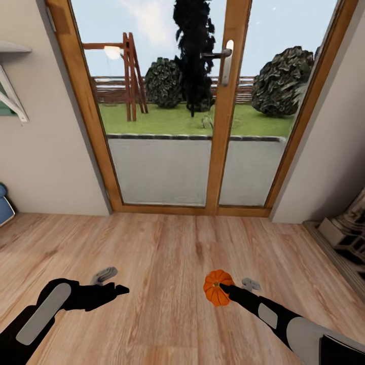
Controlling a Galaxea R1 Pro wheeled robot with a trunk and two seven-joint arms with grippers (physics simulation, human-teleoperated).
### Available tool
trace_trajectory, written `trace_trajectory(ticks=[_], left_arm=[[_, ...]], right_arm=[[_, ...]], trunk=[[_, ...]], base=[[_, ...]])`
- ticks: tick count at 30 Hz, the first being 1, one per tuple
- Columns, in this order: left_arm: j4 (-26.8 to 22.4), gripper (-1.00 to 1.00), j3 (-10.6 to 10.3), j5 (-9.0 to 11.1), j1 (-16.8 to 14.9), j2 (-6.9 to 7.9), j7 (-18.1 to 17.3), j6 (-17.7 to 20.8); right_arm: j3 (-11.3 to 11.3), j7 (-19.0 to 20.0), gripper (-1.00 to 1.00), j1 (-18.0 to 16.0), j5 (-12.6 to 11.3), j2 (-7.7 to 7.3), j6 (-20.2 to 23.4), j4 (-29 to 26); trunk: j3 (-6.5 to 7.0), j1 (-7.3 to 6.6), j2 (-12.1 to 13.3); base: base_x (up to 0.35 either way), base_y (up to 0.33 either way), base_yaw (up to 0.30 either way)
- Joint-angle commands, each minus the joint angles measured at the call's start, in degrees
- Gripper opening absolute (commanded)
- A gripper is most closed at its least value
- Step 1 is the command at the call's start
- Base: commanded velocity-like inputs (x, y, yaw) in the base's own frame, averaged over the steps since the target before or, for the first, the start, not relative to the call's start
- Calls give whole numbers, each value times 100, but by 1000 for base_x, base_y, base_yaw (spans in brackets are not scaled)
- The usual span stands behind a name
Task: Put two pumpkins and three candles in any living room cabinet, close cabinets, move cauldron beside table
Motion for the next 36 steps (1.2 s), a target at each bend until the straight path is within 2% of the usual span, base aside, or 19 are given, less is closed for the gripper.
trace_trajectory(ticks=[1, 23, 36], left_arm=[[-5, 100, -10, 60, -4, 5, 58, 3], [-5, 100, -10, 60, -3, 2, 51, 3], [-5, 100, -10, 60, -5, 5, 47, 6]], right_arm=[[14, 15, -100, -3, -51, -3, -11, -8], [14, 15, -100, -4, -55, -3, -12, -8], [14, 15, -100, -5, -57, -3, -12, -8]], trunk=[[-5, 2, -2], [-5, 2, -2], [-5, 2, -2]], base=[[267, 0, 0], [261, 0, 0], [125, 0, 0]])
